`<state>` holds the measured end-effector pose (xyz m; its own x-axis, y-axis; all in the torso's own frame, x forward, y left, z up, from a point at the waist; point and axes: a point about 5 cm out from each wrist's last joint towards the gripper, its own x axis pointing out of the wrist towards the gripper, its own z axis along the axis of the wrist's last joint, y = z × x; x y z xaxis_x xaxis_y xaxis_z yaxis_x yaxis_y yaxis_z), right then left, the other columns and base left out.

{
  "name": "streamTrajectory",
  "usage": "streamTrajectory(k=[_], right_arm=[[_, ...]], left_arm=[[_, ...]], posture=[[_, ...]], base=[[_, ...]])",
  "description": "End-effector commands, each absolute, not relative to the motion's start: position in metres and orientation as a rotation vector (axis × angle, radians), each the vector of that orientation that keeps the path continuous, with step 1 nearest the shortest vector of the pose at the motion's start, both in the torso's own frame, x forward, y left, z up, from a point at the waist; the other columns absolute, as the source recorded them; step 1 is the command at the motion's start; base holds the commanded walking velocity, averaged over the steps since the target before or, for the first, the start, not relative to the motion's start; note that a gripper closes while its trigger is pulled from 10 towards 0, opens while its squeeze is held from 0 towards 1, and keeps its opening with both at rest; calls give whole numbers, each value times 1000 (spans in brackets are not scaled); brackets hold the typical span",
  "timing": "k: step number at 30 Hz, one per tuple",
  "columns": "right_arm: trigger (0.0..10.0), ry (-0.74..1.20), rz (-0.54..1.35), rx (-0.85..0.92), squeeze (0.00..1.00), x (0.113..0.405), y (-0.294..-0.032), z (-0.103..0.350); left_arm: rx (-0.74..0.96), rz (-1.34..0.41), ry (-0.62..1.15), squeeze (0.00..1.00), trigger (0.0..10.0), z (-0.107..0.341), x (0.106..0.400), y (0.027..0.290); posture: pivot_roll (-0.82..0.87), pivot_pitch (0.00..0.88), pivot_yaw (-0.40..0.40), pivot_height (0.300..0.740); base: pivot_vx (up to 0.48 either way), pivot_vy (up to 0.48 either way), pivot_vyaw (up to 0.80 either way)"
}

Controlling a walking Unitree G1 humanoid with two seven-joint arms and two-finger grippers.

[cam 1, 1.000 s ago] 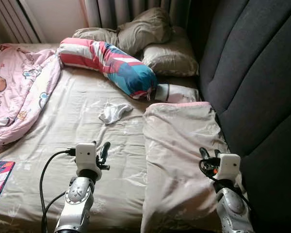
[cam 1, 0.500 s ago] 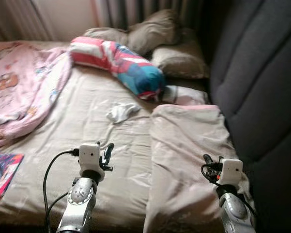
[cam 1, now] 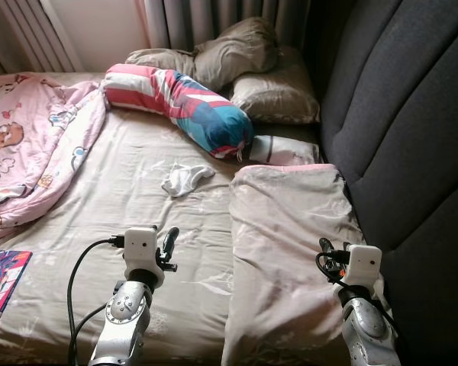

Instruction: Clean up the room

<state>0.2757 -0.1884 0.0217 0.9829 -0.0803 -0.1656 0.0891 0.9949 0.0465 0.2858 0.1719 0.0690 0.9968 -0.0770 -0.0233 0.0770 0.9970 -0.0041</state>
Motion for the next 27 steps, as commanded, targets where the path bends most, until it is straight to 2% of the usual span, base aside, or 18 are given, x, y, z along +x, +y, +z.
streamTrajectory(k=[1, 5, 11, 17, 27], right_arm=[[10000, 176, -92, 55, 0, 274, -189, 21], [10000, 178, -65, 28, 0, 275, -187, 21], [10000, 207, -63, 23, 0, 275, -185, 17], [10000, 211, -70, 33, 0, 276, -187, 18], [10000, 217, -75, 34, 0, 278, -189, 18]], left_arm=[[11, -86, 31, 0, 10000, 69, 286, 171], [8, -85, 28, 0, 10000, 70, 287, 171], [6, -86, 23, 0, 10000, 72, 289, 170], [1, -85, 19, 0, 10000, 73, 290, 168], [-4, -82, 20, 0, 10000, 73, 290, 167]], posture=[[-55, 146, -13, 740], [-54, 147, -12, 740], [-47, 148, -13, 740], [-47, 150, -17, 740], [-45, 150, -25, 740]], base=[[0, 0, 0], [0, 0, 0], [0, 0, 630], [0, 0, 0], [-306, 0, 0]])
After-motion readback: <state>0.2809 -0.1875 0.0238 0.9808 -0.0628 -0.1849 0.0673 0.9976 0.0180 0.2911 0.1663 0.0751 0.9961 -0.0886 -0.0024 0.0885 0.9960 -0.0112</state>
